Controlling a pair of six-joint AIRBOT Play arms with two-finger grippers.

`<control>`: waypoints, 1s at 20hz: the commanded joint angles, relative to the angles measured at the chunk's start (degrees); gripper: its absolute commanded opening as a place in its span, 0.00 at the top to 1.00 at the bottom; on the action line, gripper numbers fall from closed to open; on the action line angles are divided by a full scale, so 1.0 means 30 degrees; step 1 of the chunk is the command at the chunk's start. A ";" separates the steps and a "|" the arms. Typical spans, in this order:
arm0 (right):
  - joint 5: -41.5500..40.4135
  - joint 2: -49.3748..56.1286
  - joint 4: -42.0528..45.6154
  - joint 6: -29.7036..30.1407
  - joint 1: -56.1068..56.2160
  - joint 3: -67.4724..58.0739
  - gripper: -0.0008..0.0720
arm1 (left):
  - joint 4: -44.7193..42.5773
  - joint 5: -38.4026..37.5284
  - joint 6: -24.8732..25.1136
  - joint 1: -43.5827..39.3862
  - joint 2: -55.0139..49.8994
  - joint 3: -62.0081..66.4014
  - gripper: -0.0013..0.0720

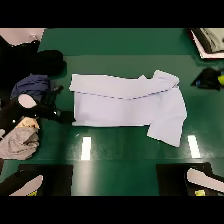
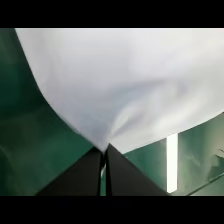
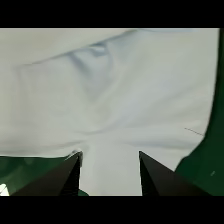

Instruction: Fold the shirts.

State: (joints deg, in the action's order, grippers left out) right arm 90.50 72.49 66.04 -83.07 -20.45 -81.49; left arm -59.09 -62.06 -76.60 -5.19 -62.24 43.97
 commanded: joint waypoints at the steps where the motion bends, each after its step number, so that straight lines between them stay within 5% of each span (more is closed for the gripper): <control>1: -0.1632 -0.0758 -0.0306 0.0444 -0.3213 0.4721 0.43 | -0.3133 -0.0816 -0.1086 -0.0044 0.0459 0.3126 0.95; 7: -0.3767 0.0532 -0.2681 0.3155 -0.5297 0.9275 0.43 | -0.3730 -0.0641 -0.2091 -0.0044 0.0474 0.4291 0.95; 14: -0.5282 0.2157 -0.2703 0.3461 -0.5020 1.1460 0.43 | -0.3730 -0.0612 -0.2922 -0.0044 0.0466 0.4291 0.95; 19: -0.7198 0.2149 -0.2703 0.3512 -0.2630 1.2065 0.50 | -0.3621 -0.0408 -0.3038 -0.0044 0.0466 0.4291 0.95; 20: -0.7541 0.2149 -0.2681 0.3512 -0.2208 1.1934 0.58 | -0.3606 -0.0576 -0.3038 -0.0044 0.0474 0.4291 0.95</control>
State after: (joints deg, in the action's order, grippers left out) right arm 72.51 78.63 57.19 -72.75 -30.52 -46.22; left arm -70.08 -63.46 -85.43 -5.34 -60.88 56.77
